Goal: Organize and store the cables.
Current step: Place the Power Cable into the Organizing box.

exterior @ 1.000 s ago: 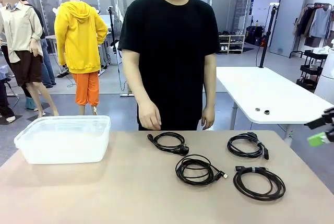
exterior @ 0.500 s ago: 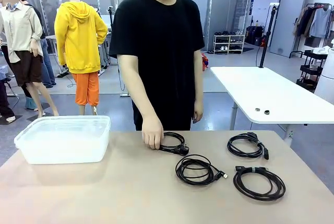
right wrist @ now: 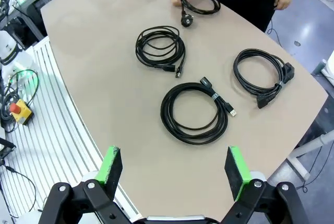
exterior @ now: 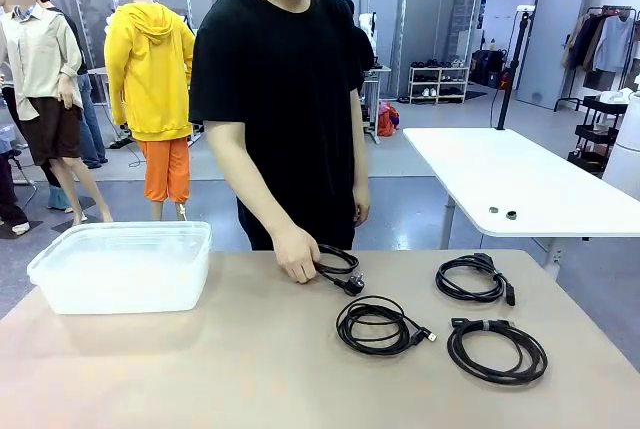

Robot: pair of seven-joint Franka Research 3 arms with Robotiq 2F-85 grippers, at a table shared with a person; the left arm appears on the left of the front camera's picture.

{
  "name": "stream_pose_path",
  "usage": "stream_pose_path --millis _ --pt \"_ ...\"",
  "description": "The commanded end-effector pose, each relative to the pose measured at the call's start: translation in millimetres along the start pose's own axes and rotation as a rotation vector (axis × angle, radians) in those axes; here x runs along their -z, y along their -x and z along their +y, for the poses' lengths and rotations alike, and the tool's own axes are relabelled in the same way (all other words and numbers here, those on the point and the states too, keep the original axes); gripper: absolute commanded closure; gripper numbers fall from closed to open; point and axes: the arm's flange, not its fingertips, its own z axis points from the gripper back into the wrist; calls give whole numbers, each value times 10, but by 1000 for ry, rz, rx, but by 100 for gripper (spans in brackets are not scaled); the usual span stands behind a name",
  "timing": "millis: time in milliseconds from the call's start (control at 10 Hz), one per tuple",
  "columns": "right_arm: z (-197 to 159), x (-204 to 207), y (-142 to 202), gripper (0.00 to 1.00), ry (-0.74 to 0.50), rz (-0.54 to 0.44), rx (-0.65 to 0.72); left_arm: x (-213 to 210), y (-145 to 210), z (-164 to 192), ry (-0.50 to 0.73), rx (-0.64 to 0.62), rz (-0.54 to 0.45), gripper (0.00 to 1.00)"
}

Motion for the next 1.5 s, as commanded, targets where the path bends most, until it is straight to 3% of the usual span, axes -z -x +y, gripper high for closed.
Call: stream_pose_path --millis 0,1400 --pt "-5 -14 14 0 -9 -12 -18 0 -6 0 6 9 -5 0" --pt "-5 -14 14 0 -9 -12 -18 0 -6 0 6 9 -5 0"
